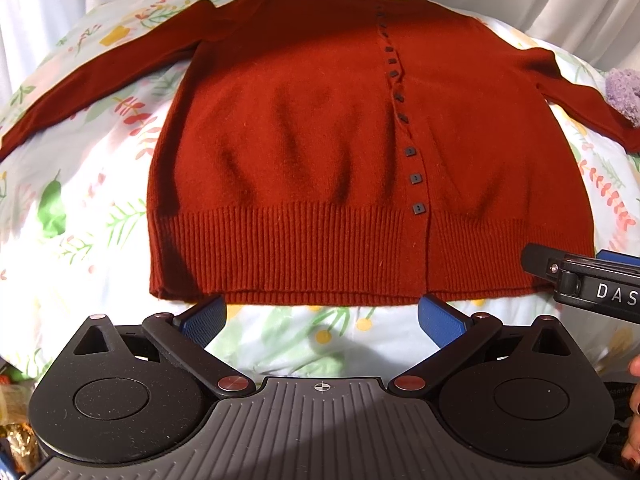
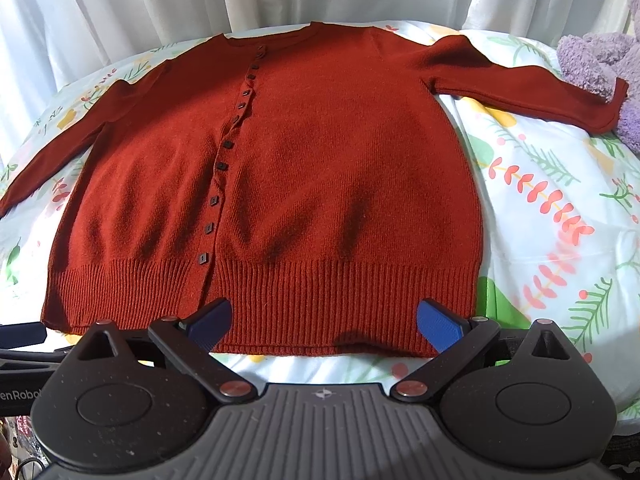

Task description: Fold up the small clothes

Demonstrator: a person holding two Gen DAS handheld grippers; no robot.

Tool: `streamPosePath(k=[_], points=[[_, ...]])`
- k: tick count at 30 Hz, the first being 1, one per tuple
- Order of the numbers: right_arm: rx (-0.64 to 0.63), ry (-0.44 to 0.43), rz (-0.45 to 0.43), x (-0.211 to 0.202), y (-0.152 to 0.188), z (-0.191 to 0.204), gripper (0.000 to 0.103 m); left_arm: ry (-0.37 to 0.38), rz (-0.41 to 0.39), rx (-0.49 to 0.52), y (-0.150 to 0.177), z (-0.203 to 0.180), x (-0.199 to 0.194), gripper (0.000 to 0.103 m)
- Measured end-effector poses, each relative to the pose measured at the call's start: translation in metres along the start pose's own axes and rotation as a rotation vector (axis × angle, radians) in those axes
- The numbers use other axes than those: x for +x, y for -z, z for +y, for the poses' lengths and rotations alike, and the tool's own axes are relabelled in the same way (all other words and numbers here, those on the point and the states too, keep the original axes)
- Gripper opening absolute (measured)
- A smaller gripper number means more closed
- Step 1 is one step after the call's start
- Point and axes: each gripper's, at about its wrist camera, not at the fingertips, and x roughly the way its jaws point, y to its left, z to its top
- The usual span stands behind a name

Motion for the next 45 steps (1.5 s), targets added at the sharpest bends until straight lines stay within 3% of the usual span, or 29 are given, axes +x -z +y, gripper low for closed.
streamPosePath(k=[27, 30, 32, 35, 38, 40, 45], points=[[-0.001, -0.021, 0.007, 0.001, 0.001, -0.002, 0.099, 0.017, 0.013, -0.006, 0.001, -0.003, 0.004, 0.103], [0.005, -0.050, 0.016, 0.003, 0.001, -0.003, 0.099, 0.028, 0.014, -0.003, -0.001, -0.002, 0.006, 0.103], [0.021, -0.142, 0.012, 0.006, 0.000, -0.009, 0.099, 0.038, 0.008, 0.000, -0.003, -0.002, 0.006, 0.103], [0.089, -0.321, -0.069, 0.008, -0.004, -0.031, 0.099, 0.044, -0.017, -0.011, -0.010, -0.001, 0.005, 0.103], [0.187, -0.371, -0.341, 0.003, -0.014, -0.076, 0.099, 0.036, -0.123, -0.047, -0.023, 0.001, 0.005, 0.103], [0.223, -0.331, -0.464, 0.006, -0.030, -0.112, 0.099, 0.028, -0.177, -0.070, -0.034, 0.002, 0.010, 0.103], [0.504, -0.111, -0.492, 0.029, -0.078, -0.228, 0.099, 0.192, -0.212, -0.218, -0.056, 0.018, 0.026, 0.103]])
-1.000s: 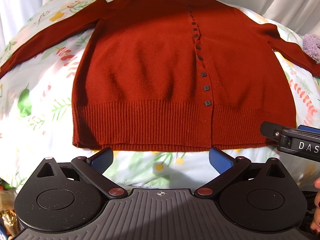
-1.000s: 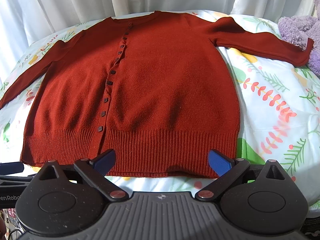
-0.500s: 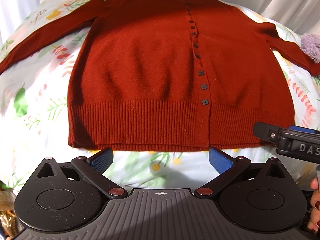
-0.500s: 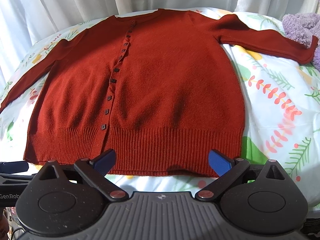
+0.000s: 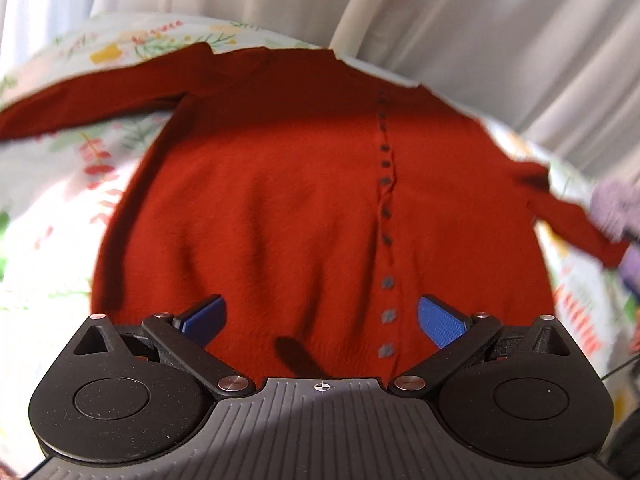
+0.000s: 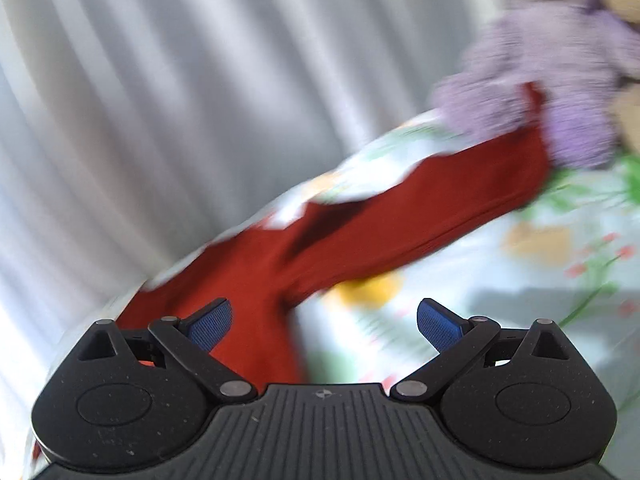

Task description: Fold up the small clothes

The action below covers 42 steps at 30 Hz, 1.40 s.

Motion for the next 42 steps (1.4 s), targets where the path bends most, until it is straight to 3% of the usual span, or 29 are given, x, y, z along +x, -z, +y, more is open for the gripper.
streamPosePath(k=[2, 4, 6, 8, 12, 14, 16, 18, 20, 22, 24, 27, 28, 29, 31, 32, 38, 42], points=[[0.097, 0.117, -0.094, 0.011, -0.025, -0.039, 0.099, 0.032, -0.009, -0.043, -0.001, 0.005, 0.007, 0.103], [0.178, 0.207, -0.108, 0.027, -0.046, -0.071, 0.098, 0.027, 0.036, -0.057, -0.004, 0.005, 0.018, 0.103], [0.245, 0.255, -0.080, 0.047, -0.056, -0.095, 0.085, 0.027, 0.083, -0.081, -0.006, 0.007, 0.029, 0.103], [0.283, 0.284, -0.060, 0.068, -0.061, -0.112, 0.064, 0.045, 0.110, -0.115, -0.008, 0.010, 0.038, 0.103], [0.306, 0.314, -0.107, 0.090, -0.070, -0.126, 0.051, 0.063, 0.128, -0.133, -0.012, 0.009, 0.051, 0.103], [0.309, 0.301, -0.118, 0.098, -0.076, -0.129, 0.022, 0.063, 0.131, -0.118, -0.015, 0.006, 0.055, 0.102], [0.291, 0.312, -0.106, 0.106, -0.079, -0.126, 0.006, 0.084, 0.121, -0.113, -0.021, 0.003, 0.055, 0.102], [0.234, 0.307, -0.127, 0.106, -0.081, -0.106, 0.006, 0.127, 0.099, -0.101, -0.031, -0.002, 0.056, 0.101], [0.093, 0.255, -0.178, 0.093, -0.083, -0.064, 0.006, 0.167, 0.072, -0.097, -0.043, -0.008, 0.057, 0.101], [-0.061, 0.129, -0.203, 0.077, -0.078, -0.006, 0.006, 0.233, 0.043, -0.109, -0.058, -0.012, 0.062, 0.101], [-0.218, -0.073, -0.185, 0.059, -0.063, 0.057, 0.006, 0.284, 0.015, -0.140, -0.072, -0.012, 0.071, 0.101], [-0.417, -0.353, -0.046, 0.050, -0.015, 0.133, 0.007, 0.345, -0.001, -0.169, -0.090, -0.009, 0.093, 0.100], [-0.465, -0.409, 0.027, 0.053, 0.004, 0.151, 0.015, 0.345, 0.012, -0.179, -0.095, -0.007, 0.103, 0.098], [-0.488, -0.435, 0.093, 0.056, 0.022, 0.162, 0.028, 0.345, 0.030, -0.183, -0.100, -0.004, 0.112, 0.096], [-0.492, -0.428, 0.163, 0.062, 0.050, 0.171, 0.044, 0.337, 0.078, -0.202, -0.105, 0.001, 0.129, 0.088], [-0.489, -0.409, 0.182, 0.065, 0.059, 0.171, 0.047, 0.345, 0.099, -0.216, -0.108, 0.006, 0.136, 0.086], [-0.317, -0.337, 0.297, 0.087, 0.072, 0.144, 0.047, 0.405, 0.120, -0.259, -0.116, 0.017, 0.163, 0.071], [-0.166, -0.334, 0.310, 0.073, 0.071, 0.119, 0.047, 0.411, 0.163, -0.269, -0.120, 0.013, 0.173, 0.042]])
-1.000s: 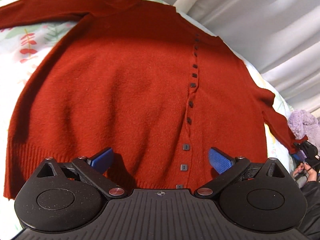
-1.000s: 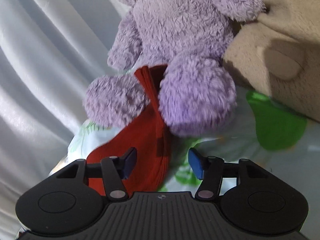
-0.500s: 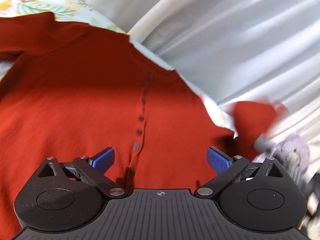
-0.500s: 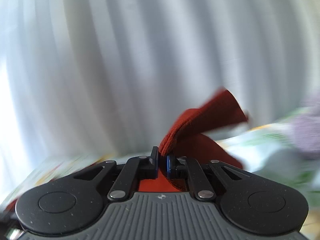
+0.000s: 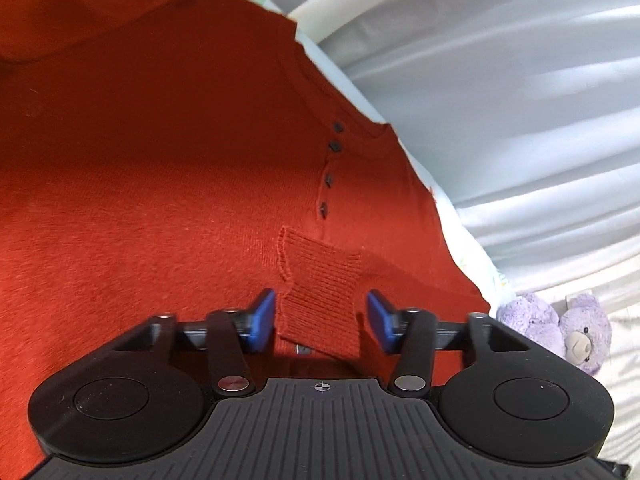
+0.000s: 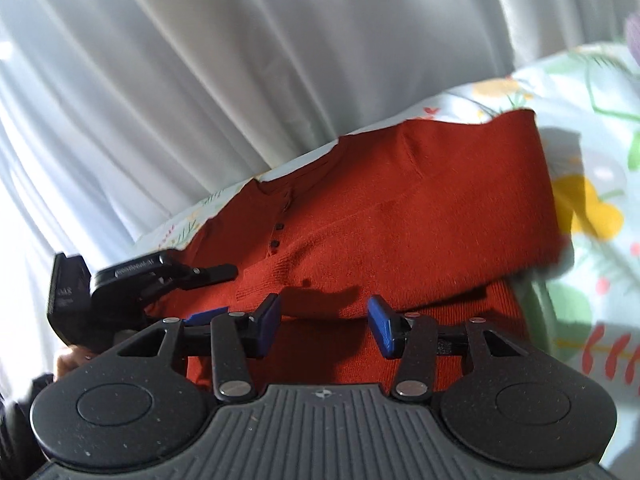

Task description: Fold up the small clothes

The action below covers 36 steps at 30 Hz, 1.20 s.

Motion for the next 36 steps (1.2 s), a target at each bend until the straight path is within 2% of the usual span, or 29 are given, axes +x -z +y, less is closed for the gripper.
streamPosePath(k=[4, 7, 10, 13, 14, 15, 17, 18, 19, 21, 23, 24, 25, 26, 29, 30, 33, 36], points=[[0.078, 0.010, -0.022, 0.001, 0.006, -0.003, 0.047, -0.047, 0.012, 0.045, -0.005, -0.008, 0.009, 0.016], [0.100, 0.033, -0.024, 0.008, 0.009, -0.004, 0.047, -0.053, 0.010, 0.067, -0.006, -0.007, 0.009, 0.008], [0.094, 0.099, -0.013, 0.017, 0.011, -0.005, 0.047, -0.017, -0.016, 0.094, -0.013, -0.011, -0.003, 0.007], [0.091, 0.160, 0.004, 0.025, 0.012, -0.009, 0.047, 0.050, -0.134, 0.136, -0.028, -0.016, -0.038, 0.007], [0.091, 0.175, 0.002, 0.024, 0.013, -0.010, 0.047, 0.029, -0.185, 0.168, -0.033, -0.016, -0.050, 0.007], [0.092, 0.186, -0.001, 0.023, 0.013, -0.012, 0.047, -0.027, -0.236, 0.215, -0.039, -0.017, -0.059, 0.007], [0.095, 0.204, -0.014, 0.021, 0.013, -0.013, 0.047, -0.179, -0.316, 0.314, -0.048, -0.013, -0.068, 0.007], [0.095, 0.218, -0.021, 0.020, 0.012, -0.013, 0.047, -0.243, -0.329, 0.339, -0.052, -0.008, -0.069, 0.007], [0.092, 0.237, -0.026, 0.019, 0.012, -0.013, 0.047, -0.275, -0.319, 0.343, -0.056, 0.000, -0.068, 0.008], [0.094, 0.260, -0.031, 0.019, 0.011, -0.015, 0.047, -0.242, -0.251, 0.316, -0.062, 0.016, -0.062, 0.010], [0.106, 0.263, -0.033, 0.020, 0.011, -0.016, 0.047, -0.220, -0.204, 0.285, -0.065, 0.028, -0.055, 0.018], [0.109, 0.266, -0.032, 0.020, 0.010, -0.016, 0.047, -0.222, -0.191, 0.275, -0.065, 0.033, -0.051, 0.027], [0.109, 0.270, -0.031, 0.021, 0.009, -0.015, 0.048, -0.221, -0.182, 0.264, -0.063, 0.033, -0.045, 0.031], [0.109, 0.272, -0.030, 0.022, 0.008, -0.014, 0.048, -0.211, -0.172, 0.249, -0.063, 0.038, -0.042, 0.031], [0.110, 0.278, -0.028, 0.023, 0.003, -0.012, 0.049, -0.176, -0.188, 0.226, -0.065, 0.043, -0.036, 0.027], [0.107, 0.280, -0.028, 0.023, 0.002, -0.011, 0.049, -0.169, -0.181, 0.228, -0.067, 0.044, -0.034, 0.008], [0.095, 0.276, -0.034, 0.022, -0.005, -0.007, 0.049, -0.197, -0.187, 0.259, -0.074, 0.039, -0.036, 0.007], [0.064, 0.268, -0.059, 0.022, -0.021, -0.002, 0.049, -0.173, -0.314, 0.379, -0.079, 0.012, -0.061, 0.007]])
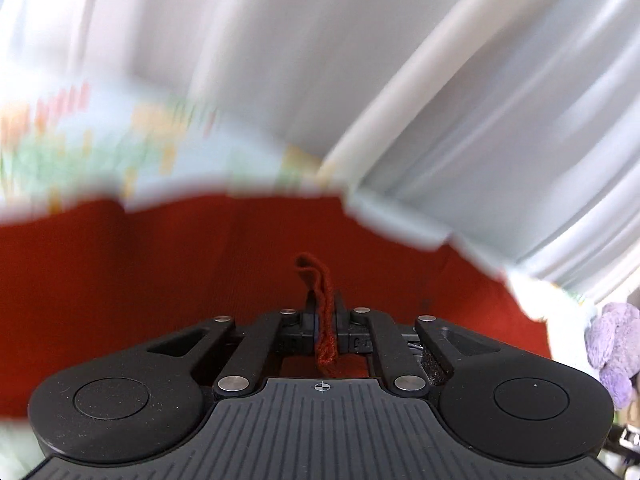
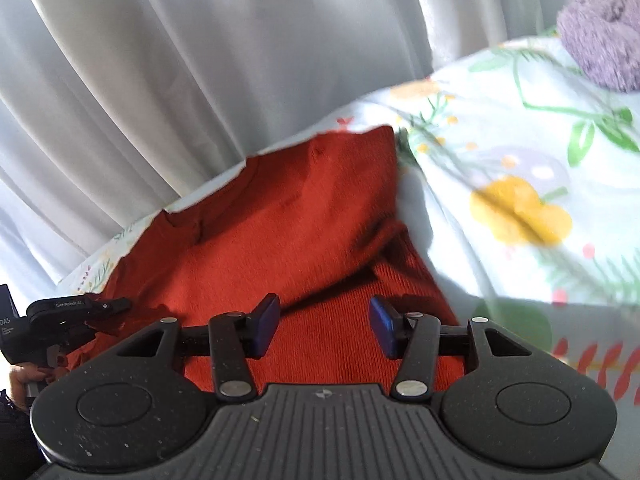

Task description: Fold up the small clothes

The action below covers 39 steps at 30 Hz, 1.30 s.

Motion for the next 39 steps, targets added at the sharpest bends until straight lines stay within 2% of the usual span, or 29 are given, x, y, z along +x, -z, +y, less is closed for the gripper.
streamPosePath(k=[2, 4, 7, 9, 14, 18, 19, 20, 22, 23, 25, 28, 30, 33, 35, 38, 39], points=[[-0.025, 0.020, -0.028, 0.002, -0.014, 0.003, 0.050, -0.011, -0.094, 0.068, -0.015, -0.011, -0.015, 0.007], [-0.040, 0.022, -0.037, 0.010, -0.028, 0.005, 0.052, -0.070, -0.161, 0.137, -0.025, -0.017, -0.022, 0.007], [-0.053, 0.039, -0.026, 0.033, -0.046, 0.005, 0.053, -0.158, -0.219, 0.229, -0.029, -0.019, -0.027, 0.007], [-0.043, 0.043, -0.015, 0.048, -0.058, 0.005, 0.053, -0.194, -0.233, 0.244, -0.030, -0.014, -0.028, 0.007], [-0.051, 0.040, 0.011, 0.082, -0.079, 0.005, 0.060, -0.205, -0.152, 0.177, -0.026, 0.008, -0.016, 0.007], [-0.102, 0.072, 0.032, 0.108, -0.085, 0.013, 0.058, -0.208, -0.119, 0.186, -0.019, 0.014, -0.006, 0.007], [-0.124, 0.094, 0.038, 0.114, -0.086, 0.016, 0.048, -0.204, -0.116, 0.187, -0.018, 0.014, -0.005, 0.007], [-0.152, 0.115, 0.040, 0.117, -0.085, 0.021, 0.031, -0.199, -0.116, 0.187, -0.019, 0.014, -0.003, 0.007], [-0.219, 0.140, 0.030, 0.120, -0.084, 0.028, 0.015, -0.189, -0.129, 0.192, -0.019, 0.011, -0.001, 0.007], [-0.248, 0.152, 0.010, 0.120, -0.083, 0.030, 0.011, -0.181, -0.144, 0.198, -0.019, 0.005, -0.003, 0.007], [-0.288, 0.194, -0.041, 0.116, -0.082, 0.033, 0.009, -0.164, -0.176, 0.213, -0.019, -0.001, -0.002, 0.007], [-0.245, 0.252, -0.092, 0.112, -0.084, 0.021, 0.007, -0.180, -0.201, 0.273, -0.014, -0.011, 0.007, 0.007], [-0.213, 0.274, -0.088, 0.116, -0.085, 0.010, 0.007, -0.220, -0.156, 0.299, -0.008, -0.010, 0.023, 0.007], [-0.204, 0.281, -0.104, 0.116, -0.082, 0.004, 0.008, -0.285, -0.055, 0.274, 0.000, 0.004, 0.044, 0.008], [-0.199, 0.282, -0.107, 0.114, -0.080, 0.004, 0.009, -0.316, -0.023, 0.255, 0.004, 0.013, 0.045, 0.014], [-0.162, 0.297, -0.109, 0.098, -0.079, 0.003, 0.016, -0.357, -0.089, 0.214, 0.001, 0.020, 0.022, 0.028], [-0.139, 0.279, -0.123, 0.087, -0.076, 0.003, 0.016, -0.371, -0.114, 0.204, -0.002, 0.021, 0.014, 0.038]])
